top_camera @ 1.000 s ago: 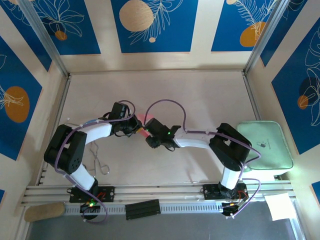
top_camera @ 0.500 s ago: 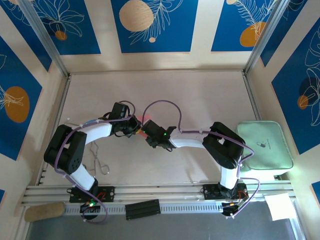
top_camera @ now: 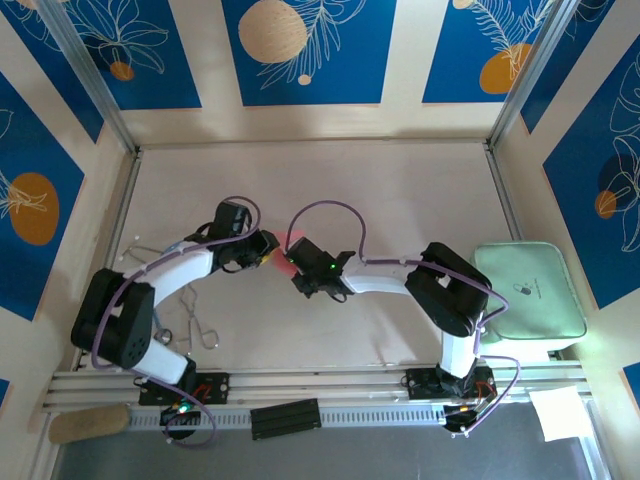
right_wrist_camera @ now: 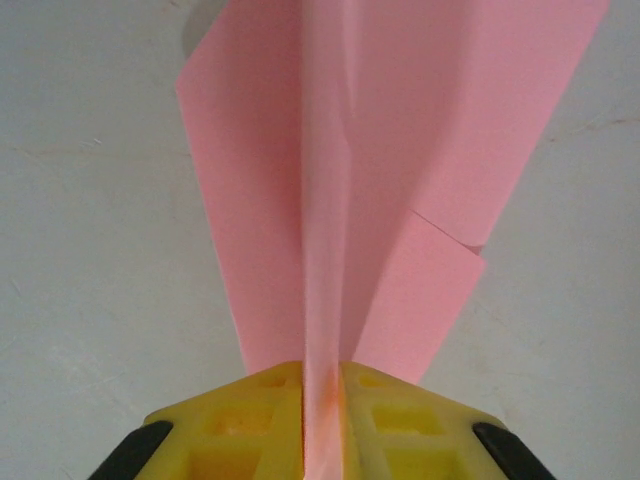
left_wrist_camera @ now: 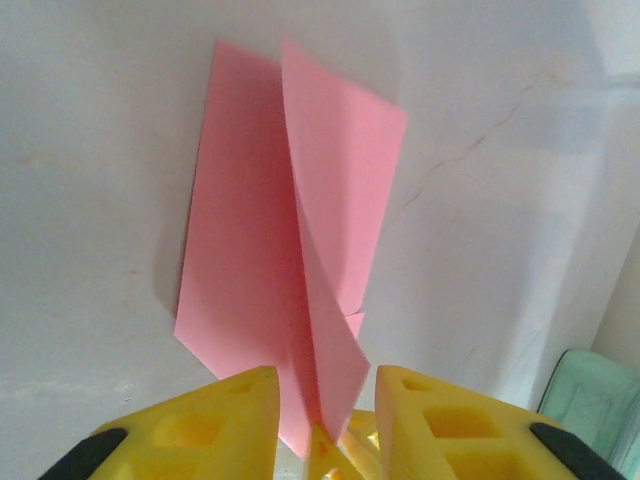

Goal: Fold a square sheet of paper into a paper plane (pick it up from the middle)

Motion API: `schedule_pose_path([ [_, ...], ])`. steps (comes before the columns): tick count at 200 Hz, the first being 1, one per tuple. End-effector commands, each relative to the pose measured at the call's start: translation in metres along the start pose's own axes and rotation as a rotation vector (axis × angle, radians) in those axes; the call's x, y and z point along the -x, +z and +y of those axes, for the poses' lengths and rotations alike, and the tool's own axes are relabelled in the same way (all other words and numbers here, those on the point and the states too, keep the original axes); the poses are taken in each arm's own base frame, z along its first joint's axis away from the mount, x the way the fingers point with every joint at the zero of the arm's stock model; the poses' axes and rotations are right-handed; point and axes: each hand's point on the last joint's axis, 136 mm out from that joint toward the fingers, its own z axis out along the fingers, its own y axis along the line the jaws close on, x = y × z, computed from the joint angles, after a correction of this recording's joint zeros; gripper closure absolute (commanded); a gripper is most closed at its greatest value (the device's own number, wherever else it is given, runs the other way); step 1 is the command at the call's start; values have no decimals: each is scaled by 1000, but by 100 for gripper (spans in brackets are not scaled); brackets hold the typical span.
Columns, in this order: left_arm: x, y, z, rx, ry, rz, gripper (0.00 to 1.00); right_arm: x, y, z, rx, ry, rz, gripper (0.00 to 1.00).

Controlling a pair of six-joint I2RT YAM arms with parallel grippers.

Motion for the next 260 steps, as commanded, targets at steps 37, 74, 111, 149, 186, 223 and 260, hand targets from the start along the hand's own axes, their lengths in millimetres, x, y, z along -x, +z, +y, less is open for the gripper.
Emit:
schedule_pose_path([
  [37,-6,-7,29,23,-31,-42,71,-2,-4,9,177,108,9,84],
  [74,-20,10,26,-37,-31,24,79,-2,-5,5,236,166,12,84],
  [111,-27,27,20,-58,-18,68,80,-2,-7,1,297,228,12,84],
  [149,-31,41,10,-78,-4,106,78,0,-11,-3,356,280,4,84],
  [186,-33,50,5,-90,0,124,76,2,-13,-6,403,318,0,84],
  [223,-35,57,1,-102,4,144,75,1,-13,-8,429,344,1,84],
  [260,-38,65,6,-87,1,160,74,1,-12,-10,433,352,5,84],
])
